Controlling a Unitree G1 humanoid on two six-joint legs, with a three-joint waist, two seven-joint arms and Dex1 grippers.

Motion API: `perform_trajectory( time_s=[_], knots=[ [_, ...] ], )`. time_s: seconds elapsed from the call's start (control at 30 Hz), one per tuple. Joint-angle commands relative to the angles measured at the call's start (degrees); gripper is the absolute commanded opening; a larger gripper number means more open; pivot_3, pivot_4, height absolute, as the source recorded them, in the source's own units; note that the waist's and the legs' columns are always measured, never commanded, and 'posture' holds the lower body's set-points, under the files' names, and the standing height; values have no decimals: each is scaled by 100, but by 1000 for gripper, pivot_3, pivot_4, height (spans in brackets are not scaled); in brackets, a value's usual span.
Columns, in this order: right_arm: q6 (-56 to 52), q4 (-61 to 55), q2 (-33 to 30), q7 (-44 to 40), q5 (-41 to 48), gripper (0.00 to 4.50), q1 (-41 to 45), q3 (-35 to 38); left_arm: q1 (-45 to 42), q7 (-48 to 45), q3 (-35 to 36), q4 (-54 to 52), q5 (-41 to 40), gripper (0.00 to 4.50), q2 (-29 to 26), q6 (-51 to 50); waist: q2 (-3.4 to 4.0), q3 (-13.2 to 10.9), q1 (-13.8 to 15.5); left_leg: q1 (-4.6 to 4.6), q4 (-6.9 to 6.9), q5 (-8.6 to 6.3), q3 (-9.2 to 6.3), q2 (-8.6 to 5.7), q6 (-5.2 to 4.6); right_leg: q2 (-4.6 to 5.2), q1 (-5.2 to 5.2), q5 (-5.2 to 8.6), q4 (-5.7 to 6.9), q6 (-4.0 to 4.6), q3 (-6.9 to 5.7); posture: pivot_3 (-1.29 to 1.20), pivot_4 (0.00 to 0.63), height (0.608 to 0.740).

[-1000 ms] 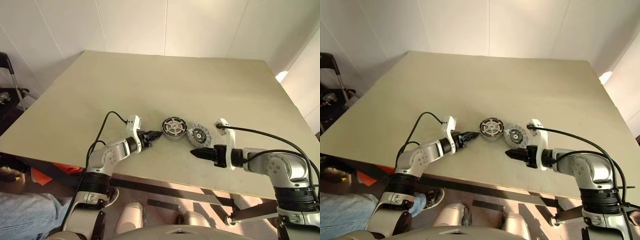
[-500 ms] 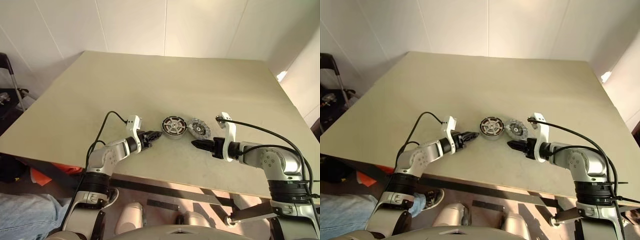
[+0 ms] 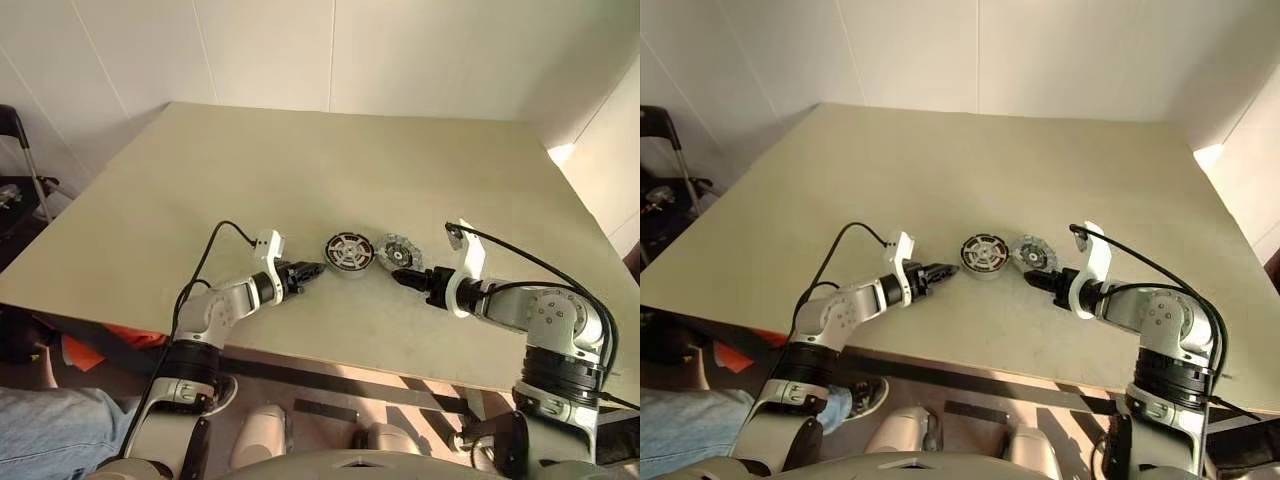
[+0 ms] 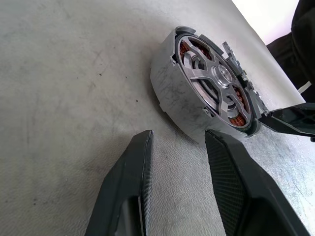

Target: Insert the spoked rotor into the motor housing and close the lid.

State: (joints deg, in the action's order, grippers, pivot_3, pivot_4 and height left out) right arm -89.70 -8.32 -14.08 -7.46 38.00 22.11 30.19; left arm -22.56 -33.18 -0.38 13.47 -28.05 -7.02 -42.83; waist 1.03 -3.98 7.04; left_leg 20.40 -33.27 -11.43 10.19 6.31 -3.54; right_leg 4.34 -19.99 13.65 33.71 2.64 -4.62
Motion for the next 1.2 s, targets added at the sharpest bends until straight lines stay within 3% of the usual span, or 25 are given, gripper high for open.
perform_trajectory(
  time_s=[0.03, 0.17, 0.4, 0.77, 1.2],
  knots=[
    [-250, 129, 122, 709, -680, 2329, 8, 694, -49, -30, -17, 89, 90, 1770, -77, 2, -3, 1, 16, -10, 1, 0, 0, 0, 1, 0, 9, 1, -2, -1, 0, 0, 0, 740],
    [-280, 249, 413, 990, -797, 2329, 290, 1290, -86, -66, -38, 130, 117, 1770, -80, 16, -3, 1, 23, -60, 22, -3, -1, -4, -1, 2, 40, 8, -43, -15, 1, 0, 0, 740],
    [-174, 396, 858, 1158, -884, 2329, 935, 1995, -82, -96, -79, 137, 178, 1770, -92, 27, -5, 2, 4, -64, 52, 2, 0, -16, 10, 7, 47, 12, -82, -24, 8, 0, 0, 740],
    [-280, 595, 1068, 736, -566, 2329, 1595, 1994, 11, -62, -94, 116, 240, 1770, -117, 67, -2, 1, 4, -36, 102, 34, 3, -21, 62, 8, 14, 6, -65, -24, 11, 0, 0, 740],
    [-280, 293, 1137, 393, -158, 2329, 1606, 1579, 86, -33, -120, 68, 263, 1770, -129, 80, 49, 2, 9, -30, 116, 34, 3, -21, 60, 7, -20, 5, -17, -9, 12, 0, 0, 740]
  ],
)
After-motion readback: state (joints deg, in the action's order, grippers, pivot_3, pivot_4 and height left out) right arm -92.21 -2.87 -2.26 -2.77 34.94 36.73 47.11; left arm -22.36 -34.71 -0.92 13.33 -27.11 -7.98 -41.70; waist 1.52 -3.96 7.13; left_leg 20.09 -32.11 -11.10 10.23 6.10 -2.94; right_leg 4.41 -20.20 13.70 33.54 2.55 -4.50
